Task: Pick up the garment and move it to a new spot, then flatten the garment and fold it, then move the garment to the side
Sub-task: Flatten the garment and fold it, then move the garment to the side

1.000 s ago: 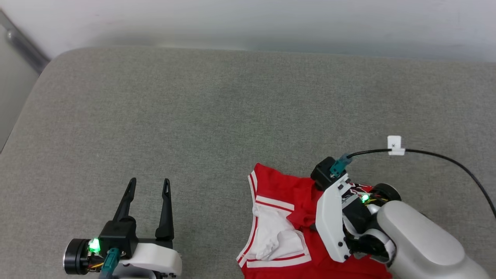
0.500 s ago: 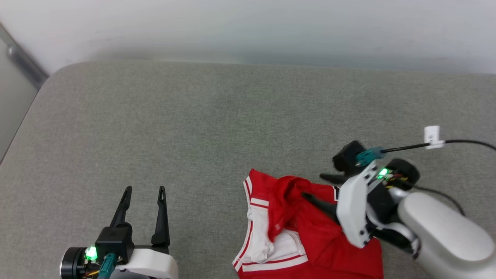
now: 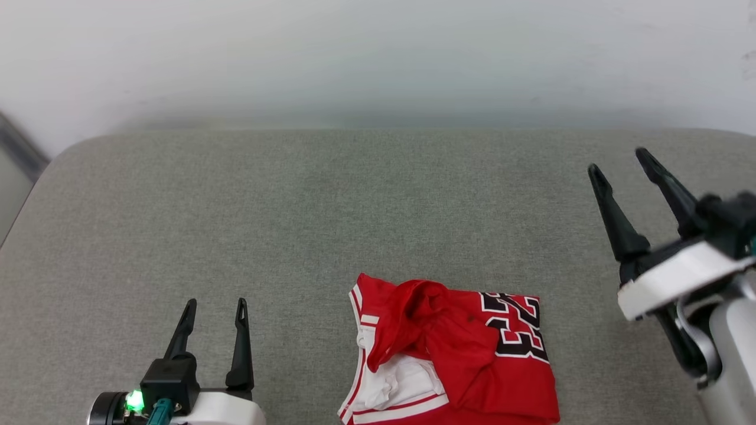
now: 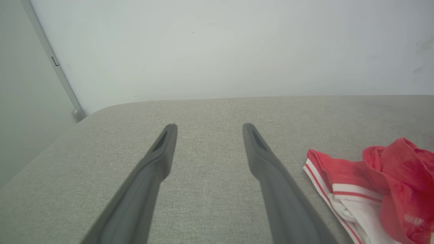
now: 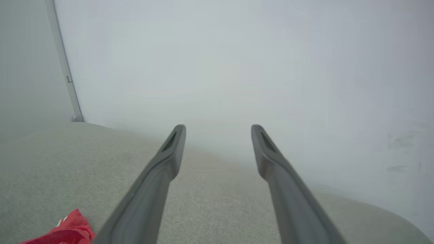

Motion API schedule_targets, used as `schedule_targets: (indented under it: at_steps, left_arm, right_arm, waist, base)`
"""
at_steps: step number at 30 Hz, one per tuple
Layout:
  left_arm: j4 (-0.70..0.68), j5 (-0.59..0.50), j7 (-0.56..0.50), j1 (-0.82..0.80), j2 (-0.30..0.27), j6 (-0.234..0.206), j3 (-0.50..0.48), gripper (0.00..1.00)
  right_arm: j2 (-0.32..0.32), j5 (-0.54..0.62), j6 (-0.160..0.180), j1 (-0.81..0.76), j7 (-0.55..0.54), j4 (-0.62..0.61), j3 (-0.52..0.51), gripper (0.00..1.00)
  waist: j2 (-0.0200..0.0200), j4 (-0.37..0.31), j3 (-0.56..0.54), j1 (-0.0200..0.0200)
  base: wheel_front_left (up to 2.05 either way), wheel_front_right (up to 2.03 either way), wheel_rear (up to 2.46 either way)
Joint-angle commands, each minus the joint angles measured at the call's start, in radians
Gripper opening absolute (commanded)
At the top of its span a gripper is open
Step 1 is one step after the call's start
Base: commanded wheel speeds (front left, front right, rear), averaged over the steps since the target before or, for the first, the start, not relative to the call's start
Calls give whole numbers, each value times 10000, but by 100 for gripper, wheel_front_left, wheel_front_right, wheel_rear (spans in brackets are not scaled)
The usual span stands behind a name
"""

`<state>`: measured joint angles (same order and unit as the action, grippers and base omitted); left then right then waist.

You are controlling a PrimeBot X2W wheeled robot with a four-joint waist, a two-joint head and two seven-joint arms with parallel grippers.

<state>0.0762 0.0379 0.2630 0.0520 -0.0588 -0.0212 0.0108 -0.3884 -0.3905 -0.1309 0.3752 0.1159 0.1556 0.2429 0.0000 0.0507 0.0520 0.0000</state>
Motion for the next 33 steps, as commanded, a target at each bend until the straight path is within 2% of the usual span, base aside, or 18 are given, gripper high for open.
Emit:
schedule_targets:
  at_steps: [1,8,13,18,27,33]
  left_arm:
    - [1,-53,22,80,-1,24,-43,100]
    - [-39,-58,22,258,9,94,-113,100]
    - [-98,-48,22,336,21,124,-180,100]
    - [-132,-21,22,379,35,168,-200,100]
    - [-149,30,22,407,58,184,-188,100]
    - [-137,53,22,277,67,197,-186,100]
  right_arm:
    - [247,213,4,-347,241,-107,-258,100]
    - [1556,1320,4,-2146,1308,-476,-1865,100]
    - [2234,1627,4,-3156,1456,-675,-2182,100]
    - [2606,1681,4,-3810,1482,-708,-2408,100]
    - [2937,1841,4,-4135,1486,-909,-2705,100]
    - [2480,1851,4,-3151,1487,-1421,-2923,100]
  waist:
    - [0,-46,-70,0]
    - [0,-108,-244,0]
    - [0,-138,-276,0]
    - [0,-106,-253,0]
    - [0,-31,-156,0]
    - [0,-7,-76,0]
  base:
    - [0,0,0]
    - [0,0,0]
    - [0,0,0]
    - [0,0,0]
    - [0,0,0]
    - [0,0,0]
